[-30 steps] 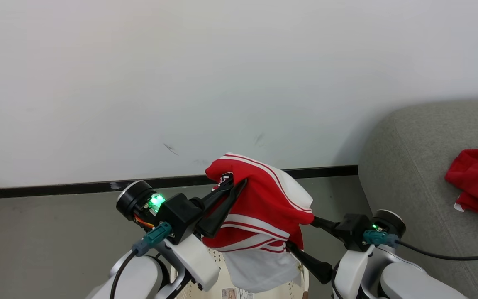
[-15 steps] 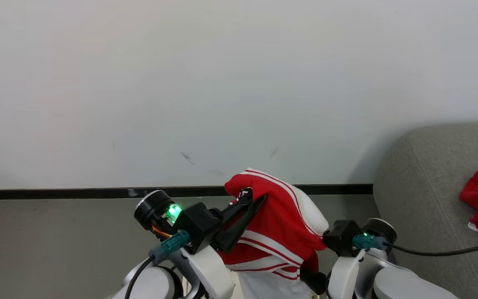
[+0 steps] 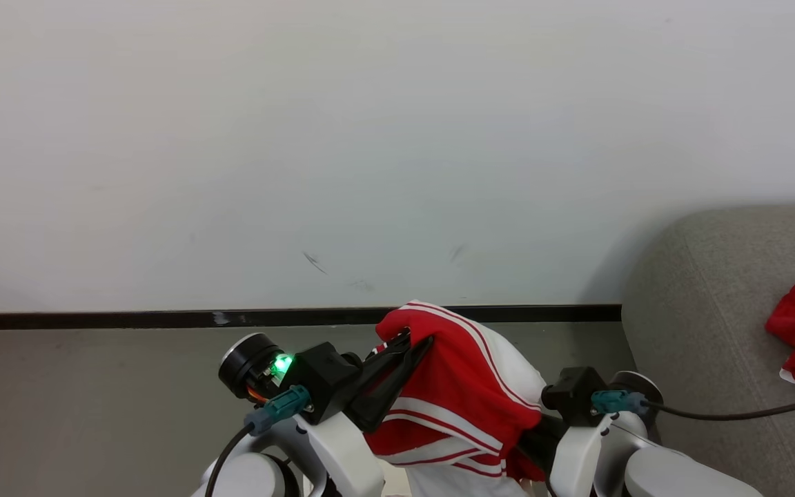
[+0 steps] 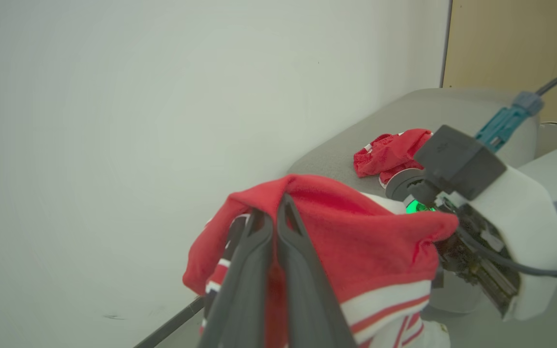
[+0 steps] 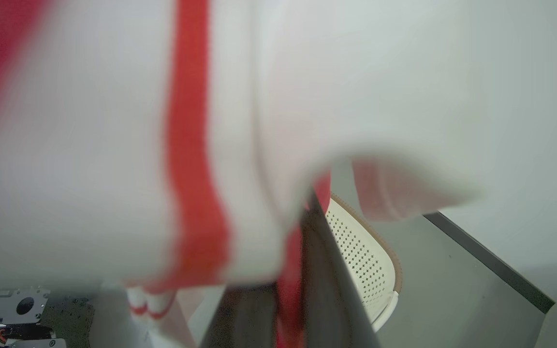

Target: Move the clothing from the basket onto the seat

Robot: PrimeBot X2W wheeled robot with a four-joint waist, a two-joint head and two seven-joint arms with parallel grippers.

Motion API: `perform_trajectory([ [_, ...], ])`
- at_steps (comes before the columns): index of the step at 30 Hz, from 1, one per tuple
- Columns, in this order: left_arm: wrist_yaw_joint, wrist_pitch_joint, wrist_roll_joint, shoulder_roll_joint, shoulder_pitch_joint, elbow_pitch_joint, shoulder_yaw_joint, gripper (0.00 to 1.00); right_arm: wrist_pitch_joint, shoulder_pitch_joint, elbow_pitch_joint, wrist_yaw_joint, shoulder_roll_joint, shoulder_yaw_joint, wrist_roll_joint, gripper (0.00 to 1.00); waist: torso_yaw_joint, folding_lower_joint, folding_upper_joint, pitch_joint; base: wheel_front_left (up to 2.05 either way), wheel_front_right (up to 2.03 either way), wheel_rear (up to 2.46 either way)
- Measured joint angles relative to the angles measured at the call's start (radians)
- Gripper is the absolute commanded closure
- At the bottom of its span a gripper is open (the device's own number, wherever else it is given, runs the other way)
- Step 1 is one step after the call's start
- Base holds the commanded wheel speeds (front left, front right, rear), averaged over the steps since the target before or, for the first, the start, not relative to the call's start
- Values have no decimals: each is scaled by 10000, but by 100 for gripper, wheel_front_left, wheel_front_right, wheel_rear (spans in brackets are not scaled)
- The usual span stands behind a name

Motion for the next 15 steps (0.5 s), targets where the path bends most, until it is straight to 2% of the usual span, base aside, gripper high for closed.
perform_trajectory([
  [15,17,75,-251,-167,0,268,15,100,-209,51,151,0,-77,-182,433,100,-585,0,0,238,0,0,0],
])
